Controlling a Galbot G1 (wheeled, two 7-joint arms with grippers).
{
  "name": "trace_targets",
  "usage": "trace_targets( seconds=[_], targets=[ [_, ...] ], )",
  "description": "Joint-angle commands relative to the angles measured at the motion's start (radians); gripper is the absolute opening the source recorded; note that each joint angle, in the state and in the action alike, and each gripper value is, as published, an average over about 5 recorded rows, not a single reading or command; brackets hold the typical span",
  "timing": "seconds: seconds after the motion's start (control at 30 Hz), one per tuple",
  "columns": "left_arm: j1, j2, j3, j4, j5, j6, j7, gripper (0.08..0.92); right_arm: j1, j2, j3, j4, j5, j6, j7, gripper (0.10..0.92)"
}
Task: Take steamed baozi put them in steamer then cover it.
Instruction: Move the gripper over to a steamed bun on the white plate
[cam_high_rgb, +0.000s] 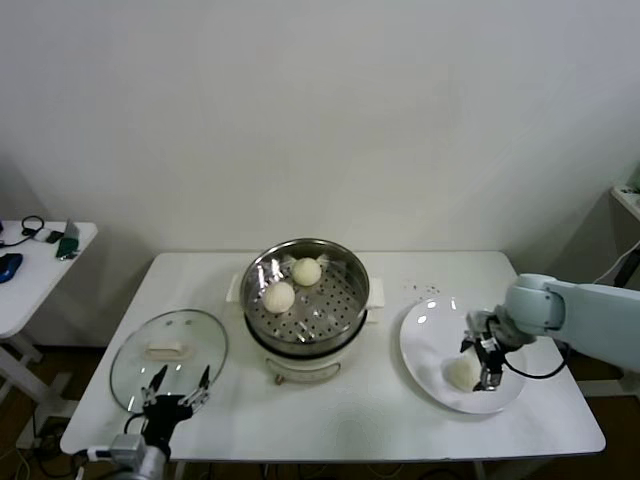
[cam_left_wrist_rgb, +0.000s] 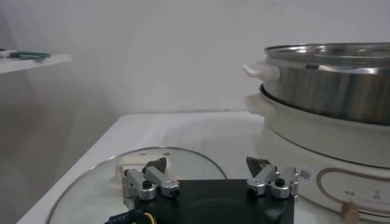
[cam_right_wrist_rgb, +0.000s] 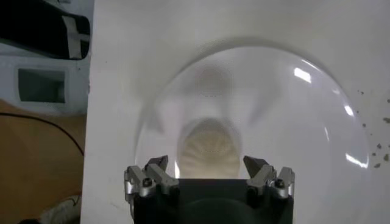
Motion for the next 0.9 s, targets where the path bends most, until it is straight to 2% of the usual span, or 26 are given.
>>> trace_targets(
  seconds=[0.03,0.6,0.9],
  targets=[
    [-0.003,0.000,0.000,0.005,0.000,-0.001,0.000,0.823,-0.086,0.011,0.078,-0.047,-0.032,-0.001,0.018,0.823],
    [-0.010,0.001,-0.003,0.018,-0.005,0.000,0.000,0.823,-0.119,0.044,0.090,-0.087,-0.049,0.001,0.005,0.820],
    [-0.013,0.000,-0.002,0.019,-0.006,0.001,-0.001,0.823,-0.061,0.047,0.052,-0.083,-0.054,0.018,-0.025,0.722]
  ],
)
